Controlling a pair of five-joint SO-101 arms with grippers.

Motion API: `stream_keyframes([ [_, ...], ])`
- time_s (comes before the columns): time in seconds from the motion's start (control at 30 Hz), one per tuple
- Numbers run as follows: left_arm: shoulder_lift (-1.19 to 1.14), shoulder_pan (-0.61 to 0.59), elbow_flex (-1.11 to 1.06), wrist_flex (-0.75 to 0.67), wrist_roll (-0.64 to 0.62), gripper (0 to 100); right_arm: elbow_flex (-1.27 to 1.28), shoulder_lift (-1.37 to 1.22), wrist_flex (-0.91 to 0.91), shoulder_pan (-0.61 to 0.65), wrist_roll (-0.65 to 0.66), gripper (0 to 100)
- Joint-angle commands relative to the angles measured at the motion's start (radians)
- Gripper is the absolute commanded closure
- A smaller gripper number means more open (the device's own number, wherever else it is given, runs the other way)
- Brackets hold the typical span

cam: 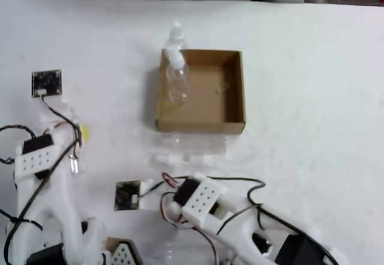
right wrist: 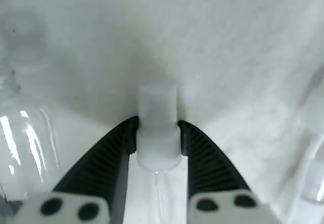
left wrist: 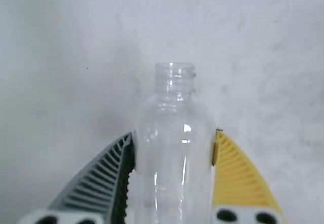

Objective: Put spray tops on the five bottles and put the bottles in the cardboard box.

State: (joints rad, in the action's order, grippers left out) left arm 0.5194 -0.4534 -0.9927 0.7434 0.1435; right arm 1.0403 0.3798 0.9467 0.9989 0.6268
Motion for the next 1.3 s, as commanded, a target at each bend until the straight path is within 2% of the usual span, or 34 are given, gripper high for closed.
stream_keyframes([
  [0.0,0.008,0.058,0.057,-0.021,-0.014,98,-0.104,0.012,0.101,-0.105,-0.02,98.2],
  [0.1,0.03,0.127,0.081,-0.006,-0.015,98,-0.216,0.058,0.205,-0.254,-0.133,98.2],
  [0.27,0.206,0.248,0.135,0.126,-0.071,98,-0.365,0.18,0.334,-0.576,-0.319,98.2],
  [0.43,0.452,0.394,0.114,0.143,-0.132,97,-0.422,0.337,0.429,-0.811,-0.33,98.1],
  [0.67,0.753,0.642,0.046,0.138,-0.133,97,-0.422,0.545,0.446,-0.909,-0.264,98.1],
  [0.83,0.924,0.745,-0.118,-0.018,-0.135,98,-0.411,0.711,0.234,-0.958,-0.285,98.1],
  [0.93,1.029,0.78,-0.244,-0.101,-0.135,98,-0.374,0.825,0.148,-0.96,-0.374,98.1],
  [1.13,1.236,0.792,-0.416,-0.157,-0.135,98,-0.31,0.983,-0.073,-0.958,-0.68,98.2],
  [1.27,1.322,0.792,-0.474,-0.15,-0.135,98,-0.313,0.99,-0.282,-0.928,-0.713,98.2],
])
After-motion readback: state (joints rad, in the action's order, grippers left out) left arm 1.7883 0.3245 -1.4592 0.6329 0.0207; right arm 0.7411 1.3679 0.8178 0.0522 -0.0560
